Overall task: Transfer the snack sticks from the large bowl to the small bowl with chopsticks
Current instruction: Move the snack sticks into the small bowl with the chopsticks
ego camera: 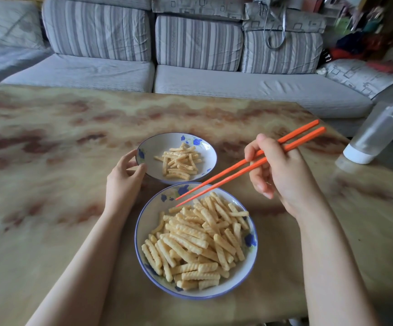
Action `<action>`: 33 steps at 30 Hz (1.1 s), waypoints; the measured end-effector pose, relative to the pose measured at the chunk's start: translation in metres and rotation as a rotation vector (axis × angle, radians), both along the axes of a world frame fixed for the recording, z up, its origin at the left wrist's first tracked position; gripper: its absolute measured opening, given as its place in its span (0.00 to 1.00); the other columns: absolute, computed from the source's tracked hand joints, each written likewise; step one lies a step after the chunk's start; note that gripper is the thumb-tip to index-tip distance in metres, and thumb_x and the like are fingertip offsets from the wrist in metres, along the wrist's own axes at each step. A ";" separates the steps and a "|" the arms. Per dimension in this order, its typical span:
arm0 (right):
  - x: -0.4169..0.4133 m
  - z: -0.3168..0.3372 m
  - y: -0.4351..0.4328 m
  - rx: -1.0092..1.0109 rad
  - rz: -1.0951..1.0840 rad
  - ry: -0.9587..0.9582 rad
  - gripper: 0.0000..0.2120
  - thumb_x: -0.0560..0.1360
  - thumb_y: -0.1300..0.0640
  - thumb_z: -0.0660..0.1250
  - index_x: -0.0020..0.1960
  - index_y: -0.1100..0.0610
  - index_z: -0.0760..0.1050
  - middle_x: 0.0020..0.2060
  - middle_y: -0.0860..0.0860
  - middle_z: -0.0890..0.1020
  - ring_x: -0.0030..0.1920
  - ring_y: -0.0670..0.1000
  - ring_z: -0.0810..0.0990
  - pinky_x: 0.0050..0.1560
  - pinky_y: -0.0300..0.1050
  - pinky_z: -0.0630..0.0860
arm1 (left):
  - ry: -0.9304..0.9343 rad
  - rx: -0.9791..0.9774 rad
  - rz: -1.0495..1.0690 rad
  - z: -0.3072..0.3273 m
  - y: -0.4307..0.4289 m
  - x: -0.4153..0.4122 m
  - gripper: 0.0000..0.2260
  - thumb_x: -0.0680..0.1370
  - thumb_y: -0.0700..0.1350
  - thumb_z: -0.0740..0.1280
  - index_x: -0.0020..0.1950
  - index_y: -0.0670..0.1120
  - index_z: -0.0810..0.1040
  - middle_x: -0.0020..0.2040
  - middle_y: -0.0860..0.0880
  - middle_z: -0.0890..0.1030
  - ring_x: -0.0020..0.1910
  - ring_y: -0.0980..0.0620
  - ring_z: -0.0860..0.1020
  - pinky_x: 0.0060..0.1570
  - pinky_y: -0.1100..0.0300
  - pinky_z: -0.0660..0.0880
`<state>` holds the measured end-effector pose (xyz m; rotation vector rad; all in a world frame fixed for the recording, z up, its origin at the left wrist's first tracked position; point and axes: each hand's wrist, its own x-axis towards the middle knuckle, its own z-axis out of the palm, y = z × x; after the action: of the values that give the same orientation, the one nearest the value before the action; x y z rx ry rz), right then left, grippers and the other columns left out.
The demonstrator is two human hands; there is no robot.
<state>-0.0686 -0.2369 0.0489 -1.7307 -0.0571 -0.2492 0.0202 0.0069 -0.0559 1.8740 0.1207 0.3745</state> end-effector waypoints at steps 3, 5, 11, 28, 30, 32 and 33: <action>0.001 -0.001 0.000 -0.041 0.000 0.030 0.19 0.83 0.54 0.52 0.36 0.59 0.71 0.17 0.54 0.67 0.18 0.52 0.61 0.20 0.37 0.57 | -0.002 0.005 -0.002 0.000 0.000 0.000 0.18 0.77 0.42 0.65 0.67 0.51 0.75 0.49 0.51 0.80 0.31 0.71 0.76 0.33 0.79 0.69; 0.002 -0.004 0.001 -0.055 -0.006 0.057 0.19 0.83 0.54 0.53 0.36 0.59 0.72 0.17 0.54 0.67 0.19 0.52 0.61 0.20 0.37 0.58 | 0.001 0.002 -0.002 0.000 0.000 0.001 0.18 0.77 0.42 0.65 0.67 0.51 0.75 0.50 0.51 0.81 0.31 0.71 0.76 0.32 0.79 0.69; 0.006 -0.006 0.005 0.047 -0.077 0.050 0.19 0.82 0.54 0.52 0.34 0.58 0.69 0.17 0.54 0.67 0.17 0.52 0.61 0.20 0.35 0.58 | 0.003 -0.005 0.001 0.000 0.000 0.000 0.18 0.77 0.42 0.65 0.67 0.51 0.75 0.51 0.50 0.81 0.30 0.70 0.76 0.32 0.79 0.68; 0.024 -0.024 0.017 0.266 -0.374 -0.124 0.18 0.82 0.56 0.53 0.35 0.58 0.69 0.16 0.50 0.69 0.17 0.50 0.66 0.20 0.35 0.61 | 0.002 0.007 0.003 0.000 0.000 0.001 0.18 0.77 0.42 0.65 0.67 0.51 0.75 0.49 0.51 0.81 0.31 0.70 0.76 0.33 0.79 0.68; 0.024 -0.024 0.017 0.251 -0.367 -0.114 0.18 0.82 0.56 0.53 0.35 0.59 0.69 0.16 0.51 0.69 0.17 0.51 0.66 0.20 0.35 0.60 | 0.009 0.009 0.003 0.000 0.000 0.001 0.18 0.77 0.42 0.65 0.67 0.52 0.75 0.49 0.52 0.81 0.30 0.68 0.77 0.33 0.79 0.68; 0.022 -0.021 0.016 0.254 -0.364 -0.128 0.18 0.82 0.56 0.53 0.35 0.59 0.70 0.17 0.52 0.69 0.17 0.51 0.66 0.20 0.34 0.60 | 0.013 0.006 0.003 -0.001 0.000 0.002 0.18 0.76 0.43 0.65 0.66 0.52 0.76 0.49 0.52 0.81 0.29 0.67 0.77 0.33 0.78 0.68; 0.020 -0.018 0.014 0.260 -0.360 -0.139 0.18 0.82 0.56 0.53 0.35 0.59 0.70 0.17 0.53 0.69 0.17 0.51 0.65 0.20 0.34 0.60 | 0.015 0.001 0.003 -0.001 0.000 0.002 0.18 0.76 0.43 0.65 0.66 0.52 0.76 0.50 0.52 0.82 0.29 0.66 0.77 0.33 0.78 0.68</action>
<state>-0.0481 -0.2228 0.0305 -1.4546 0.1805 -0.6148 0.0225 0.0073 -0.0570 1.8784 0.1331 0.3631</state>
